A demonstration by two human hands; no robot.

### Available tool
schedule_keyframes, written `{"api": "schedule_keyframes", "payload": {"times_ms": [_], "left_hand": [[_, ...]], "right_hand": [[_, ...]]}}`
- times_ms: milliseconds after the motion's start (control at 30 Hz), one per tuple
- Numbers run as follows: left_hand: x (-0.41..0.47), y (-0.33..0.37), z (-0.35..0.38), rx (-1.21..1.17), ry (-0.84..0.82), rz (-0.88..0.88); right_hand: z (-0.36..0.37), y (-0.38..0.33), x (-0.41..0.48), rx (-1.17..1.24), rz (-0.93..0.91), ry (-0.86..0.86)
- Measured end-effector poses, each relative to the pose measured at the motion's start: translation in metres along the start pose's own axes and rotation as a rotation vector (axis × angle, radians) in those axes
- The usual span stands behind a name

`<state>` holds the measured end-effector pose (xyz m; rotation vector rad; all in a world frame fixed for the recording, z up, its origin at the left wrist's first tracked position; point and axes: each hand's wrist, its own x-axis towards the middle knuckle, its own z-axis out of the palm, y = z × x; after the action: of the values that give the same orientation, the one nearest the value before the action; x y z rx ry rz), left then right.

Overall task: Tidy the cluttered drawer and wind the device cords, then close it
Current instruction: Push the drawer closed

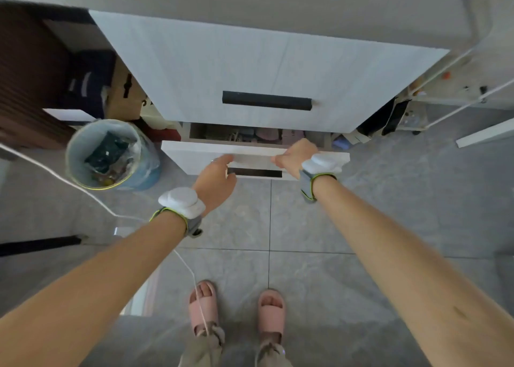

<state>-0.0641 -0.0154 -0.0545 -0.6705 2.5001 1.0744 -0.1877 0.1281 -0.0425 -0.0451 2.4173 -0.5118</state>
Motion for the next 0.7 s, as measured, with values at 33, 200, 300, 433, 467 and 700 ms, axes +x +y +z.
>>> {"api": "schedule_keyframes", "payload": {"times_ms": [33,200,300,433,467,700], "left_hand": [[0.001,0.0,-0.002,0.056,-0.014,0.007],[0.018,0.003,-0.018,0.176,-0.045,0.005],[0.026,0.005,-0.024,0.213,-0.049,0.012],[0.038,0.008,-0.029,0.233,-0.047,0.024],[0.041,0.008,-0.029,0.232,-0.039,0.023],[0.052,0.01,-0.03,0.239,-0.036,0.042]], "right_hand": [[0.0,0.0,0.0,-0.003,0.018,0.01],[0.002,-0.002,0.003,0.109,0.008,0.057],[0.006,-0.002,0.006,0.065,-0.037,0.091],[0.005,-0.006,0.013,-0.037,-0.108,0.125],[0.005,-0.006,0.015,-0.049,-0.12,0.12],[0.004,-0.004,0.02,-0.096,-0.224,0.116]]}}
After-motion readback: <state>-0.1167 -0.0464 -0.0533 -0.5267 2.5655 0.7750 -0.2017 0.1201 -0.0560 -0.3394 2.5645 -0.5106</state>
